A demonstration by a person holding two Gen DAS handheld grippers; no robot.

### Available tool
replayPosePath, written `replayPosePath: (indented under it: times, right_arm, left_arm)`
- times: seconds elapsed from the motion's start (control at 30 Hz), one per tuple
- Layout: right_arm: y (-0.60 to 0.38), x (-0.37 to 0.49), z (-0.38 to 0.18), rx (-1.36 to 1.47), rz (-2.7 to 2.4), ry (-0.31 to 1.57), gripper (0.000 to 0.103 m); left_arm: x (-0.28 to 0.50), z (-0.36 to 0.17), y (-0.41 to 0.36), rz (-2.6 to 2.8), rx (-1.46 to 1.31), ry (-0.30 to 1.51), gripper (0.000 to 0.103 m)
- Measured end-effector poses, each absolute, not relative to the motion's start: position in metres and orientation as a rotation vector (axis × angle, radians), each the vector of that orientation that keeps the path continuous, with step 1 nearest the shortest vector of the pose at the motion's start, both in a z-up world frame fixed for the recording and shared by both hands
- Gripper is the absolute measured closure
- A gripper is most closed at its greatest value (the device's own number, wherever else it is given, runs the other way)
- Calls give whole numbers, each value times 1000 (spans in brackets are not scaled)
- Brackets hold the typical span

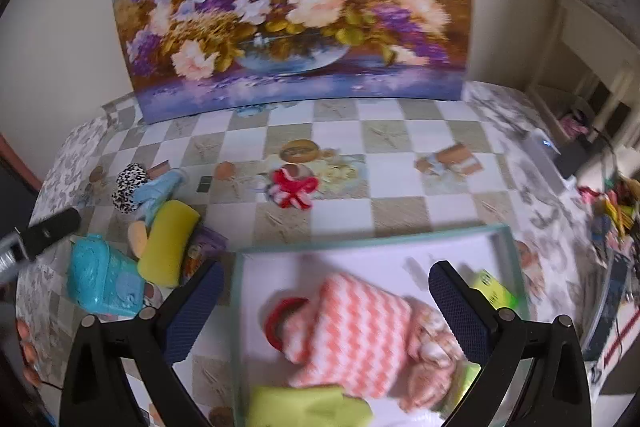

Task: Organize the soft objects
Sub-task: 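Move the left tool to the leopard scrunchie while the right tool moves to the red pipe-cleaner toy, then grasp the leopard scrunchie with the left tool while the right tool grasps the red toy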

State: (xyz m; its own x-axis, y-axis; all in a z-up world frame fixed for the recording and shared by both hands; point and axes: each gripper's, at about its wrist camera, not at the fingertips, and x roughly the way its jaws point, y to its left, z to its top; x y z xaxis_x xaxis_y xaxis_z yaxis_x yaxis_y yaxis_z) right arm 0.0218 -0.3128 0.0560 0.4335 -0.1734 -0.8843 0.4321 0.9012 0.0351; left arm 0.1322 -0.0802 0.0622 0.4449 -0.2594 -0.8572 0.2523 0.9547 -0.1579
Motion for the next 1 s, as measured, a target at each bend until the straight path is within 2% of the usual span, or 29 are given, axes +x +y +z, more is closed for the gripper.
replayPosePath:
  times: [0.4,0.67,0.73,0.8,0.9,0.93,1.0]
  right_arm:
    - [-328,92,12,322,-278,1140,1]
    - [-341,124,-33,343,-261,1228,16]
    - [-341,128,-41,347,-257,1245,19]
    - [-341,131,-47,340,-256,1253,24]
    - [-341,134,-53,329,-259,1262,36]
    - [-341,135,-55,329,-259,1265,40]
    - [-340,136,-59,328,-252,1268,48]
  left_arm:
    - [225,35,-52,-273,-34,1199,0]
    - [264,-8,-56,-231,-32,1306,3]
    - [267,-15,-58,-233,-27,1319,15]
    - [271,-23,-61,-234,-21,1345,21]
    - [276,-34,-61,-227,-37,1374,28]
    - [278,-37,-61,-226,-39,1380,37]
    - [279,-44,-62,-231,-47,1403,47]
